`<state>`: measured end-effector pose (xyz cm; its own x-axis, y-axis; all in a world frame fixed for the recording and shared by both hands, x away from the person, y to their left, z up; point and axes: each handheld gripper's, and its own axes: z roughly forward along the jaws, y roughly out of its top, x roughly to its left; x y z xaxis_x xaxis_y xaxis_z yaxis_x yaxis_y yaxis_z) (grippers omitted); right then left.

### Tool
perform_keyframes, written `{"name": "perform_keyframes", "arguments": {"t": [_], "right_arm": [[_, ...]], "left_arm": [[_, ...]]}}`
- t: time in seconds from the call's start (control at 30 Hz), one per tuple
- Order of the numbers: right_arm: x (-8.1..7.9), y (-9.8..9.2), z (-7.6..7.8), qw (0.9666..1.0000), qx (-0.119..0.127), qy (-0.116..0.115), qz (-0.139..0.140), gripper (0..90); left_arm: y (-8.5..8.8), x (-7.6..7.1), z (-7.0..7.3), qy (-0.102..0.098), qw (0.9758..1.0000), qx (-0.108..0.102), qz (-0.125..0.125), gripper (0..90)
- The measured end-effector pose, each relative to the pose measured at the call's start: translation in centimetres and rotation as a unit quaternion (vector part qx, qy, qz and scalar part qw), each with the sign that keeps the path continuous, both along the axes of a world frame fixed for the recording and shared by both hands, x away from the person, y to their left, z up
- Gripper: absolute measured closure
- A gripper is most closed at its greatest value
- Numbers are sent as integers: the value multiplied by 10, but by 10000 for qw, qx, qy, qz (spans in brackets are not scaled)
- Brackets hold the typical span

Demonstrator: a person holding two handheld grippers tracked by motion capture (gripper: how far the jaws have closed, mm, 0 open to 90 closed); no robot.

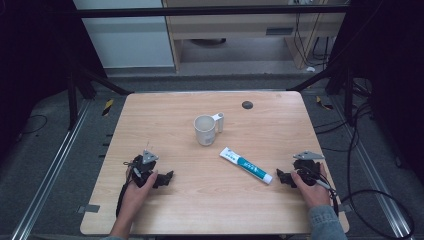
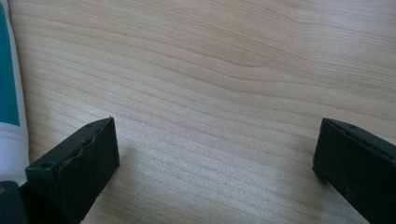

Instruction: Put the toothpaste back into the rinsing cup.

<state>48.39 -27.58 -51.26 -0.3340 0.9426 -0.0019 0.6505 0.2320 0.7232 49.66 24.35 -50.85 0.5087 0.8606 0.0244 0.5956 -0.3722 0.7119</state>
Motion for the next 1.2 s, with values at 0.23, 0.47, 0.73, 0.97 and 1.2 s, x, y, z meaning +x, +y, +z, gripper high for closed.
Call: {"name": "perform_keyframes", "arguments": {"t": [0.23, 0.47, 0.73, 0.97, 1.2], "right_arm": [[1, 2, 14, 9998, 48, -71, 175, 158], [3, 27, 53, 9972, -176, -146, 711, 175], [7, 72, 84, 9896, -606, -79, 1305, 215], [19, 100, 86, 9809, -778, 155, 1777, 248], [31, 117, 89, 9754, -776, 441, 2014, 259]], "left_arm": [[1, -5, 0, 21, 10000, -3, -34, 0], [1, -5, 0, 6, 10000, -6, -32, 0], [0, -5, 0, 14, 9999, -17, -157, 0], [0, -5, 0, 19, 9998, -16, -176, 0], [0, -5, 0, 18, 9999, -18, -170, 0]]}}
